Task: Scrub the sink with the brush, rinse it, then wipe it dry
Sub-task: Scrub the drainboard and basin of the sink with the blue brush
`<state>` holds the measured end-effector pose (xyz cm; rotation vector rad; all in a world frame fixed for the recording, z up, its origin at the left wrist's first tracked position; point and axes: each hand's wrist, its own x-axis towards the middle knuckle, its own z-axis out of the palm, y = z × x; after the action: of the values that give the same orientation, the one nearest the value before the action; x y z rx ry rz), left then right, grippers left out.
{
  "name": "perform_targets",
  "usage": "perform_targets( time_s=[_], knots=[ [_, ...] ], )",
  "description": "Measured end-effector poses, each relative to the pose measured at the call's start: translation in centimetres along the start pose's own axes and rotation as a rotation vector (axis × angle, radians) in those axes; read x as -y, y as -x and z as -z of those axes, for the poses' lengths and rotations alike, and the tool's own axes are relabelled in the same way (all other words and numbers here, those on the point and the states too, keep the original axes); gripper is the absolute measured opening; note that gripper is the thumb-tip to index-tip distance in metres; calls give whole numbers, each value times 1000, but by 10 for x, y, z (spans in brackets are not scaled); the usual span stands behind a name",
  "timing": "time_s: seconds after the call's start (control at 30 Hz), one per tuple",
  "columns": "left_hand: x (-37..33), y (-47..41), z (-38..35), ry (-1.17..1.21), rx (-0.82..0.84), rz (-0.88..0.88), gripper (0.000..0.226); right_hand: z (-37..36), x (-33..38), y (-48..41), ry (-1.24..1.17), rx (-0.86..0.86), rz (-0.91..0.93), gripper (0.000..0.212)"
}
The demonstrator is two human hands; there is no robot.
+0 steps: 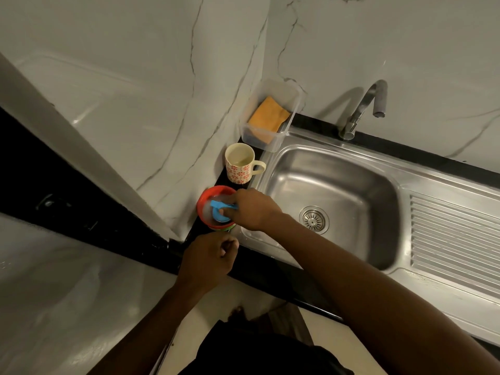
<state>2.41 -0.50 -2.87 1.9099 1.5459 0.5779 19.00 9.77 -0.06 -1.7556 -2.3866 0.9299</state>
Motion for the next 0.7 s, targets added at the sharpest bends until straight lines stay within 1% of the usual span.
perform_targets(
  time_s=[0.07, 0.13, 0.23, 0.3, 0.4, 0.5, 0.7],
  knots=[
    [-3, -1, -3, 15, -4, 0, 18, 4, -7, 11, -178, -86, -57, 45],
    [-10, -3, -7, 33, 3, -15, 20, 10, -14, 27, -449, -162, -102, 37],
    [-26, -8, -15, 17, 20, -71, 16, 20, -27, 62, -856, -164, -230, 31],
    [-43, -13, -24, -17, 47, -86, 14, 28, -45, 93, -1041, -149, -323, 30],
    [-72, -17, -44, -6, 61, -119, 12, 34, -78, 143, -1218, -185, -423, 32],
    [-108, -17, -77, 13, 98, -142, 14, 37, -120, 198, -1323, -249, -478, 40],
    [-194, -11, -158, -14, 202, -211, 7, 43, -209, 315, -1383, -422, -602, 24]
  ],
)
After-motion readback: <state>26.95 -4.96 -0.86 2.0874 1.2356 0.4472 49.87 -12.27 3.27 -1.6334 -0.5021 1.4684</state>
